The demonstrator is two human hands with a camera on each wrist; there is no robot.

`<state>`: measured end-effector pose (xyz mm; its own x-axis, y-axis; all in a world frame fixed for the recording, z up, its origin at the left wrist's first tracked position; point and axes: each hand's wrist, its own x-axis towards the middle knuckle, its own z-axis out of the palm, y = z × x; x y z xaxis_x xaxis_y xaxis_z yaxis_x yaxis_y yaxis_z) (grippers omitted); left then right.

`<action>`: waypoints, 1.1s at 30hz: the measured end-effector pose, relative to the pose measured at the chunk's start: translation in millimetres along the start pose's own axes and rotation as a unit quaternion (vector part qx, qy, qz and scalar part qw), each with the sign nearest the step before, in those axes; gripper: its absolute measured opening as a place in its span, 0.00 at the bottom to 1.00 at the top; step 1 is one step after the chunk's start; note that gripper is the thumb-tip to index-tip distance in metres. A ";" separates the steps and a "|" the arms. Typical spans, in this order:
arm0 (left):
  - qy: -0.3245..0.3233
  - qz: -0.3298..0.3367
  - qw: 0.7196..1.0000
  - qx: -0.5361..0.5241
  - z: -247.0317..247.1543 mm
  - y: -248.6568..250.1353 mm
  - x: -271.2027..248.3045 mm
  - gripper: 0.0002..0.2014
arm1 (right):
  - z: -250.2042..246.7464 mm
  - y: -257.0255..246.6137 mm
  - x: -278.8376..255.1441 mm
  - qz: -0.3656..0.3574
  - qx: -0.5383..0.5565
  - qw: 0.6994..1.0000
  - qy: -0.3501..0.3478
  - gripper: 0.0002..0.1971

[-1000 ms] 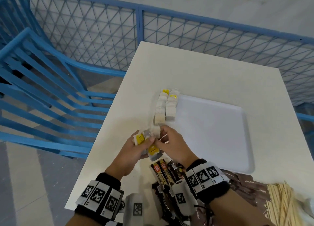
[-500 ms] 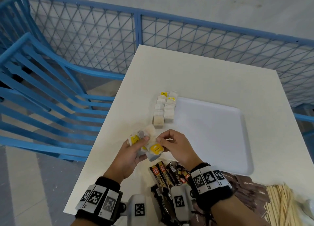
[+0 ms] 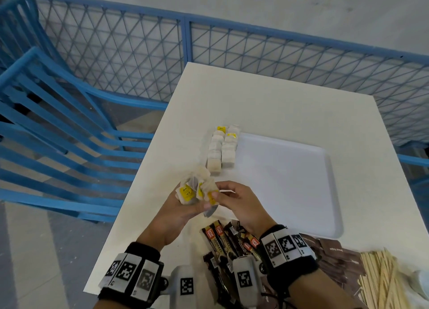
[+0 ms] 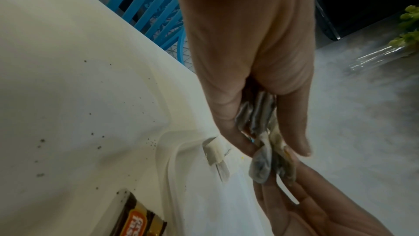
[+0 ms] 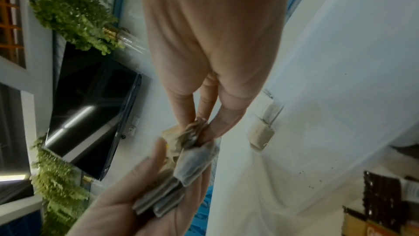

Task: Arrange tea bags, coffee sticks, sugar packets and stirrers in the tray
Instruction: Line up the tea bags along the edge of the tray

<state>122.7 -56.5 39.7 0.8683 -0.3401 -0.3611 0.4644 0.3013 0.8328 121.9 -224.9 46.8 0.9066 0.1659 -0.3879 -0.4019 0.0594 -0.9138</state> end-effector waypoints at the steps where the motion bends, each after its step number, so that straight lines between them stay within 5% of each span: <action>1: 0.003 0.006 1.000 0.001 -1.1 -1.5 0.7 0.31 | 0.2 0.1 0.0 0.002 0.017 1.000 -0.001 0.10; 7: 0.037 0.006 0.999 -0.037 -2.6 -7.0 4.2 0.41 | -1.0 1.4 0.8 0.007 0.090 0.996 -0.003 0.10; 12: 0.022 -0.006 0.998 -0.052 0.1 -8.5 2.6 0.32 | -5.6 -2.2 -1.3 -0.008 0.032 0.999 0.012 0.06; 16: 0.018 0.005 0.999 -0.039 4.6 -7.4 1.9 0.42 | -3.1 -3.3 -3.2 -0.019 0.025 0.999 0.025 0.06; 19: 0.038 0.014 0.998 -0.040 5.1 -7.8 3.9 0.28 | -1.6 -0.5 -2.0 -0.010 0.048 0.998 0.033 0.06; 23: 0.054 0.013 0.996 -0.064 4.2 -10.9 5.4 0.29 | -2.5 2.5 -0.6 0.011 0.080 0.996 0.031 0.06; 27: 0.070 0.015 0.995 -0.065 2.2 -15.5 4.9 0.16 | -7.1 2.7 0.5 0.031 0.107 0.993 0.025 0.07; 33: 0.138 0.014 0.989 -0.049 -9.7 -21.3 8.1 0.14 | -25.7 -1.2 6.3 0.061 0.033 0.994 0.078 0.05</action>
<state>121.5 -57.0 14.9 0.8889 -0.0793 -0.4512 0.4433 0.3968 0.8037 131.4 -249.2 42.4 0.8572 0.0206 -0.5146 -0.5134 0.1132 -0.8507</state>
